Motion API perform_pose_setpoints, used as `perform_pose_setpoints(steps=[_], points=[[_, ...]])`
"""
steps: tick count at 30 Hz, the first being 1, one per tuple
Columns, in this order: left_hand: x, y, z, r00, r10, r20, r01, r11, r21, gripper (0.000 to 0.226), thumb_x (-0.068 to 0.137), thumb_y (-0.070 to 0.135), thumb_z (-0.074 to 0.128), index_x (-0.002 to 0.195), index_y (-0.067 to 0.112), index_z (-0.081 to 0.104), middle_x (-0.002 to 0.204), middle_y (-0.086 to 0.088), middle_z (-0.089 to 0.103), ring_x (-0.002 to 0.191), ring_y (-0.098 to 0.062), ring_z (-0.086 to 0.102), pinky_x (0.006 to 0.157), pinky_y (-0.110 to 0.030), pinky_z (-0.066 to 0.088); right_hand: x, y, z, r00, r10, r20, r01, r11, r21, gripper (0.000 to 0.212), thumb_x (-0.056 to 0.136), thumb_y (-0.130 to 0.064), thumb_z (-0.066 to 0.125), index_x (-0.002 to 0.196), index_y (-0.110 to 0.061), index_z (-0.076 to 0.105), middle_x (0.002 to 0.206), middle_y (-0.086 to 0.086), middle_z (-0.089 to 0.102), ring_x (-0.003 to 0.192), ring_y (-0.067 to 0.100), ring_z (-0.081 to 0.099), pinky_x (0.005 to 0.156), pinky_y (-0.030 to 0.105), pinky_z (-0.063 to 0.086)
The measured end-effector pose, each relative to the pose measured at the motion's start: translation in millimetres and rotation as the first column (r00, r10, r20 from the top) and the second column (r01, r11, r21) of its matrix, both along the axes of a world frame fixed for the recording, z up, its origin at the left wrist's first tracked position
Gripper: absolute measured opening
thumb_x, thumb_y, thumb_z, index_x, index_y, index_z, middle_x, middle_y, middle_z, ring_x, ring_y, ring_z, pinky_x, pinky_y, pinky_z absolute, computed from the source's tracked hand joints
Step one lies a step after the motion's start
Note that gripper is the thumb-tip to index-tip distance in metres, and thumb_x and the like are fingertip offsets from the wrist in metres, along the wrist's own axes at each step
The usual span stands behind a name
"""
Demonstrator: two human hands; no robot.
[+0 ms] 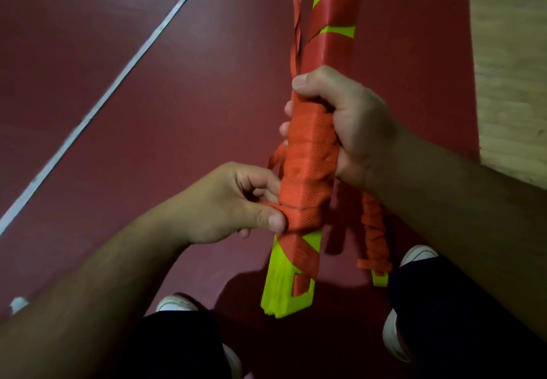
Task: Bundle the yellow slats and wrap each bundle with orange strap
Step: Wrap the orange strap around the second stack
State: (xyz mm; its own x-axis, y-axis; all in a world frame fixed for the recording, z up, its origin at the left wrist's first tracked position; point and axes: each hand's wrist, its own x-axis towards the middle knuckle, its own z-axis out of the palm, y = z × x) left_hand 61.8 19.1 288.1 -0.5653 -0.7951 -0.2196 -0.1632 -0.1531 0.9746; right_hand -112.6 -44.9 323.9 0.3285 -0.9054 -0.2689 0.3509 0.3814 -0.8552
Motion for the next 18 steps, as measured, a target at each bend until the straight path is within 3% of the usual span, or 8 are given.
perform_pose_setpoints(steps=[3, 6, 7, 9, 10, 12, 15, 18], points=[[-4, 2, 1, 0.996, -0.085, -0.017, 0.086, 0.996, 0.021, 0.044, 0.067, 0.051, 0.083, 0.091, 0.019, 0.065, 0.070, 0.014, 0.065, 0.052, 0.002, 0.052, 0.044, -0.013, 0.041, -2, 2, 3, 0.995, 0.067, 0.077, -0.067, 0.998, 0.004, 0.019, 0.073, -0.029, 0.061, 0.081, -0.012, 0.060, 0.067, 0.004, 0.061, 0.057, 0.019, 0.062, 0.057, 0.031, 0.052], [-11, 7, 2, 0.983, -0.164, -0.079, 0.171, 0.982, 0.086, 0.010, 0.065, 0.026, 0.072, 0.069, 0.028, 0.063, 0.057, 0.013, 0.055, 0.043, 0.004, 0.045, 0.041, -0.010, 0.037, -4, 7, 5, 0.974, 0.087, 0.208, -0.097, 0.995, 0.035, 0.019, 0.075, -0.032, 0.055, 0.076, -0.013, 0.062, 0.066, 0.004, 0.061, 0.054, 0.018, 0.061, 0.054, 0.027, 0.051], [-12, 8, 3, 0.977, -0.176, -0.120, 0.188, 0.978, 0.094, 0.010, 0.066, 0.024, 0.072, 0.067, 0.027, 0.063, 0.055, 0.013, 0.053, 0.042, 0.005, 0.044, 0.040, -0.009, 0.036, -5, 7, 5, 0.973, 0.078, 0.217, -0.088, 0.996, 0.033, 0.022, 0.079, -0.032, 0.054, 0.079, -0.012, 0.061, 0.068, 0.004, 0.062, 0.055, 0.018, 0.061, 0.054, 0.027, 0.052], [-14, 7, 3, 0.977, -0.164, -0.137, 0.175, 0.982, 0.077, 0.026, 0.068, 0.033, 0.083, 0.073, 0.019, 0.063, 0.056, -0.001, 0.052, 0.045, 0.004, 0.043, 0.042, -0.009, 0.035, -2, 4, 5, 0.990, 0.032, 0.139, -0.034, 0.999, 0.013, 0.033, 0.076, -0.034, 0.055, 0.091, -0.006, 0.059, 0.073, 0.007, 0.063, 0.058, 0.020, 0.063, 0.056, 0.030, 0.053], [-15, 6, 4, 0.986, -0.124, -0.112, 0.133, 0.988, 0.076, 0.041, 0.070, 0.037, 0.083, 0.080, 0.004, 0.061, 0.060, -0.017, 0.048, 0.046, 0.001, 0.042, 0.044, -0.009, 0.035, 1, 2, 3, 0.998, -0.015, 0.058, 0.016, 1.000, -0.011, 0.038, 0.073, -0.035, 0.058, 0.095, -0.004, 0.059, 0.076, 0.009, 0.064, 0.060, 0.021, 0.064, 0.058, 0.033, 0.054], [-18, 5, 1, 0.998, -0.045, -0.035, 0.047, 0.996, 0.074, 0.051, 0.075, 0.016, 0.083, 0.094, -0.019, 0.050, 0.066, -0.022, 0.046, 0.047, -0.002, 0.042, 0.046, -0.010, 0.037, 6, 0, -2, 0.991, -0.100, -0.091, 0.094, 0.993, -0.068, 0.039, 0.073, -0.038, 0.067, 0.096, -0.005, 0.062, 0.081, 0.012, 0.064, 0.064, 0.024, 0.065, 0.062, 0.037, 0.054], [-24, 9, -5, 0.998, -0.004, 0.061, 0.002, 1.000, 0.031, 0.033, 0.077, -0.007, 0.077, 0.089, -0.016, 0.047, 0.067, -0.011, 0.046, 0.050, -0.002, 0.043, 0.049, -0.011, 0.038, 10, 2, -10, 0.976, -0.113, -0.185, 0.105, 0.993, -0.051, 0.034, 0.080, -0.035, 0.078, 0.095, -0.009, 0.061, 0.082, 0.010, 0.061, 0.063, 0.024, 0.064, 0.063, 0.041, 0.054], [-20, 10, -3, 0.999, -0.044, 0.032, 0.042, 0.998, 0.054, 0.033, 0.071, 0.011, 0.079, 0.089, -0.002, 0.054, 0.067, -0.010, 0.049, 0.049, -0.005, 0.041, 0.043, -0.014, 0.037, 8, 1, -7, 0.987, -0.076, -0.140, 0.081, 0.996, 0.031, 0.019, 0.085, -0.018, 0.073, 0.094, -0.007, 0.060, 0.076, 0.009, 0.059, 0.058, 0.022, 0.062, 0.056, 0.038, 0.055]])
